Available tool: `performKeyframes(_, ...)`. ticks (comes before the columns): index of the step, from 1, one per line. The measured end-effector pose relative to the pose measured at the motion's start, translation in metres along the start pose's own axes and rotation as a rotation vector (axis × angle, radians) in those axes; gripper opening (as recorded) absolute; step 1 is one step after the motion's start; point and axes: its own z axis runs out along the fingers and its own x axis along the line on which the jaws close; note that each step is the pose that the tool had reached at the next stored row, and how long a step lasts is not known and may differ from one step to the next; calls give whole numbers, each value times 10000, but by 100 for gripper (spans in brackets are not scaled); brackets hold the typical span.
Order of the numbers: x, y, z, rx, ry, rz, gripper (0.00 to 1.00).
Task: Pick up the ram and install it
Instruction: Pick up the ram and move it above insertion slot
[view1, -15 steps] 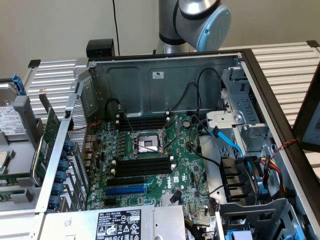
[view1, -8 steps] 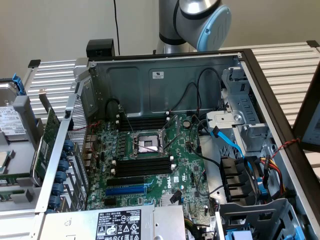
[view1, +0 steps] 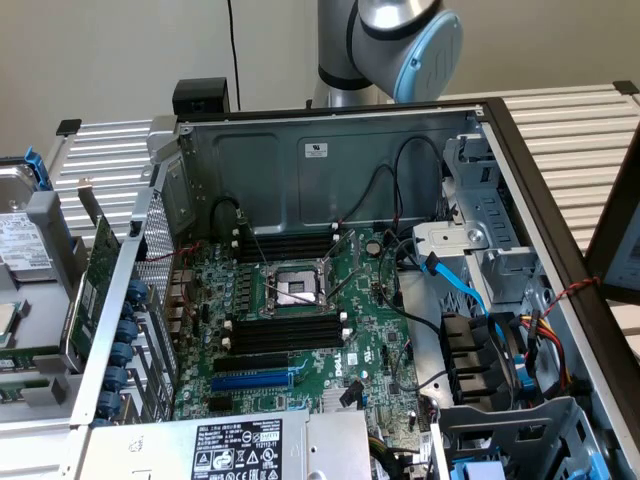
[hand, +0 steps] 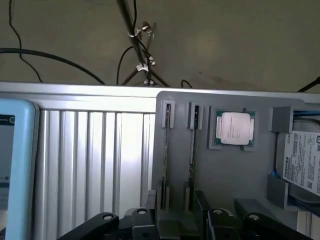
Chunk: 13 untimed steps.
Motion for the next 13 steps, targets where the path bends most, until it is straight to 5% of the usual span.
performKeyframes(13,-8,29,236,1,1,140,42)
